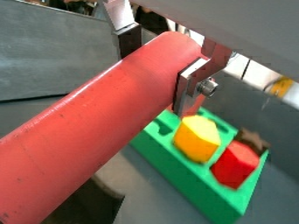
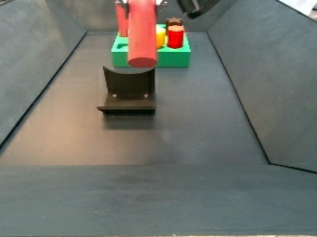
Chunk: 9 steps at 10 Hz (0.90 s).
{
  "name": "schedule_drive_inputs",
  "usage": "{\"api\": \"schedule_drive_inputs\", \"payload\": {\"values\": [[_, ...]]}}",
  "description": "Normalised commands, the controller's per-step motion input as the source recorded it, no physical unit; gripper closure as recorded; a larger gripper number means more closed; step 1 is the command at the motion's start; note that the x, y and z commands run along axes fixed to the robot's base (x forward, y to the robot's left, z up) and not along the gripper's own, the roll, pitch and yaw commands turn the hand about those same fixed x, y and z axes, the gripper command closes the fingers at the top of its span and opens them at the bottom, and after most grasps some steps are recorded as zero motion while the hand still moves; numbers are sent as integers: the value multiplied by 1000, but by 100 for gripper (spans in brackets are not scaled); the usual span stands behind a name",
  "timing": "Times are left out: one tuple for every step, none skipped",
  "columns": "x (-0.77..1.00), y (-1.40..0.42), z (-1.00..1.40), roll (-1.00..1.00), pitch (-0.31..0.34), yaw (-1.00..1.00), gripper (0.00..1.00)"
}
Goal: Pick up the oval object. Move up. Place the oval object on the fixture. Regrasp the oval object. Move to above the board. Insert the oval object.
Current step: Place the oval object on the fixture.
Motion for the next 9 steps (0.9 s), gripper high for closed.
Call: {"api": "schedule_drive_inputs", "payload": {"values": [[441, 42, -22, -1000, 171, -35, 100], [347, 44, -22, -1000, 193, -81, 100], [278, 44, -22, -924, 197, -117, 100], [197, 46, -22, -693, 161, -156, 100], [157, 50, -22, -573, 143, -171, 100], [87, 46, -20, -346, 100, -184, 100], [72, 34, -5, -267, 65, -187, 100], [80, 21, -1000, -162, 32, -220, 100], [84, 23, -1000, -139, 9, -212, 100]]}}
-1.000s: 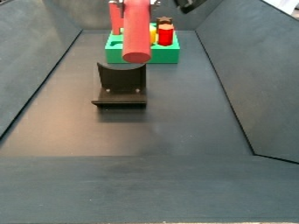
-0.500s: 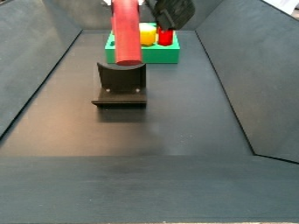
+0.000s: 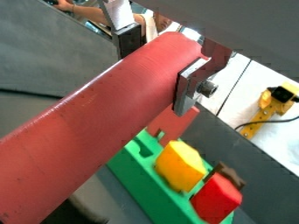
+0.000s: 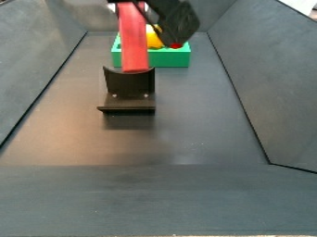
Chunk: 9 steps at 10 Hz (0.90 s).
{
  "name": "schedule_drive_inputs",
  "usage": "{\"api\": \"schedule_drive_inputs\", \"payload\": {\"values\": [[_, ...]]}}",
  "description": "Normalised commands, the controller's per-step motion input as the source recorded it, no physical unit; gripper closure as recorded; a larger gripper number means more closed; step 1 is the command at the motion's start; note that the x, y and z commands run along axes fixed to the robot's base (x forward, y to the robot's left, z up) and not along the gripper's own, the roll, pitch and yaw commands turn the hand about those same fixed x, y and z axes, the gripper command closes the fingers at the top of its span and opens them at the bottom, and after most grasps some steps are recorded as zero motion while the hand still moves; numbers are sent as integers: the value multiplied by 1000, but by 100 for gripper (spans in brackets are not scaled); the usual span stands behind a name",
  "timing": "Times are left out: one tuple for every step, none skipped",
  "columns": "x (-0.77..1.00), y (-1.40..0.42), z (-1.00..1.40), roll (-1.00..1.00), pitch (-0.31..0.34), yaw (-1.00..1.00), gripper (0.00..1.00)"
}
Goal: Pick up the oval object. Move up. Place the oval object on the fixture. Regrasp the oval object. Move to above the board. Insert the oval object.
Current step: Place the oval object on the fixture.
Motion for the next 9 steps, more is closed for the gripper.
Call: {"api": "schedule_drive_inputs", "payload": {"values": [[107, 28, -1000, -127, -30, -175, 100], [113, 31, -1000, -111, -54, -146, 100], [117, 34, -1000, -98, -91, -107, 100], [119, 36, -1000, -91, -105, -88, 100], [114, 31, -879, -84, -121, -50, 100], [93, 24, -711, -77, -112, -23, 100], [81, 15, -486, -67, -95, 9, 100], [76, 6, -382, -67, -86, 20, 100], [59, -5, -224, -66, -73, 30, 100]]}}
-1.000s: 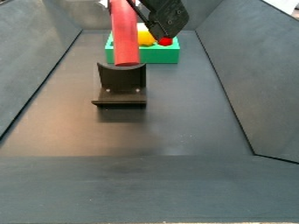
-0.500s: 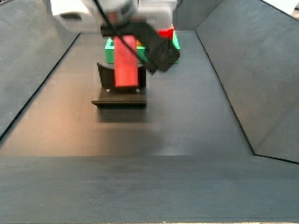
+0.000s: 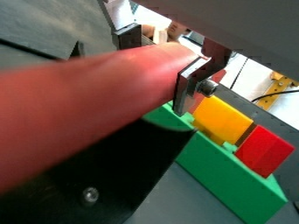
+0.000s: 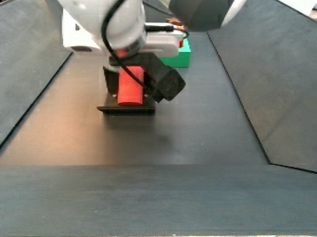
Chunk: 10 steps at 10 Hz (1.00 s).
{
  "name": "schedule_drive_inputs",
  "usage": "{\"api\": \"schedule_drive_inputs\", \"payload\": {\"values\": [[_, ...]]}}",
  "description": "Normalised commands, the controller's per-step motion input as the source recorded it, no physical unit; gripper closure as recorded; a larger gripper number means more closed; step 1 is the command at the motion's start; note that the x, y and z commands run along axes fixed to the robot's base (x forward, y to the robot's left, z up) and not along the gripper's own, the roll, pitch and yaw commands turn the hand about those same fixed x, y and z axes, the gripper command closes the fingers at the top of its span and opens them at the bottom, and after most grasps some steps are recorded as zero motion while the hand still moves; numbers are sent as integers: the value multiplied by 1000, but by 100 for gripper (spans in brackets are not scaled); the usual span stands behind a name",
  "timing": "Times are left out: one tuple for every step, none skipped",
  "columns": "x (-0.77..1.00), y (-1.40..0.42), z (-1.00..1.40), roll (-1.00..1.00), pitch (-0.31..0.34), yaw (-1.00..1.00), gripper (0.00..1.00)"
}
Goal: Pick up the oval object. Move up. Place the oval object on the fixture. Regrasp the oval object. Move to above the board. Insert the oval object.
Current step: Place the oval object on the fixture, then regrasp the oval object.
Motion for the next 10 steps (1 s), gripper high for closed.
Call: {"api": "schedule_drive_inputs", "payload": {"values": [[0, 0, 0, 0, 0, 0, 0], [0, 0, 1000, -39, 8, -8, 0], [0, 2, 1000, -34, 6, -6, 0], [-15, 7, 1000, -12, 19, 2, 0], [-19, 6, 1000, 15, 37, 9, 0], [-23, 8, 1000, 30, 53, 9, 0], [-24, 12, 898, 40, 69, 4, 0], [-22, 12, 723, 40, 83, -6, 0], [-19, 14, 543, 35, 89, -13, 0], [-18, 13, 295, 32, 83, -28, 0]]}}
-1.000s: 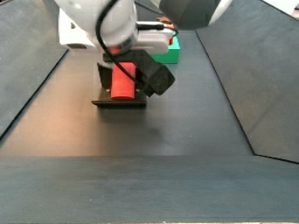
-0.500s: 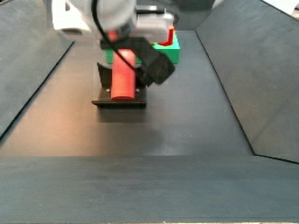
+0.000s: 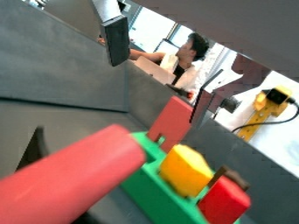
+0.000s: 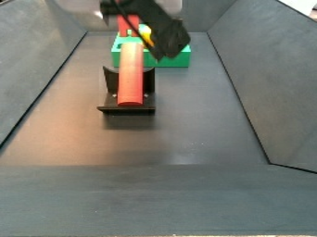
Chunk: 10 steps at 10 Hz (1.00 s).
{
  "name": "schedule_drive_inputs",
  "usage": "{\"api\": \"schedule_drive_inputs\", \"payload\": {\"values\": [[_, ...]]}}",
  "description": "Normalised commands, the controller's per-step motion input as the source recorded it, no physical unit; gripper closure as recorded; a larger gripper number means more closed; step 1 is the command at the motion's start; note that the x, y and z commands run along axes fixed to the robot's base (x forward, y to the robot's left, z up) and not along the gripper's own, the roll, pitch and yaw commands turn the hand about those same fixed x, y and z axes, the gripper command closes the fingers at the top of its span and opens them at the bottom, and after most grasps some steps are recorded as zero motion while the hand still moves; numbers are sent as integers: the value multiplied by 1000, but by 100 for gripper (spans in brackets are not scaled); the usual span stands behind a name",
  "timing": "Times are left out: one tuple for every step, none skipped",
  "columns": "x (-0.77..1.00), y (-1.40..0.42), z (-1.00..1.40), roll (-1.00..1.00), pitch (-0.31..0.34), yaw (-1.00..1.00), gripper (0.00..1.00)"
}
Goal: Pick up the oval object. Move up. Place the oval object on the fixture. Regrasp the oval object. Move to above the board. Insert the oval object.
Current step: Regrasp the oval object.
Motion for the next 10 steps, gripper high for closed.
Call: {"api": "schedule_drive_inputs", "payload": {"values": [[-1000, 0, 0, -4, 19, 22, 0], [-1000, -3, -46, -22, -13, 15, 0], [-1000, 0, -28, -15, -37, -6, 0], [-1000, -3, -5, 19, -64, -19, 0], [-1000, -1, -5, 33, -72, -17, 0], [-1000, -3, 6, 61, -86, -7, 0], [-993, -6, 11, 79, -94, 3, 0], [-804, -7, 12, 93, -101, 15, 0], [-710, -6, 11, 96, -103, 22, 0], [-478, -5, 17, 97, -100, 32, 0]]}}
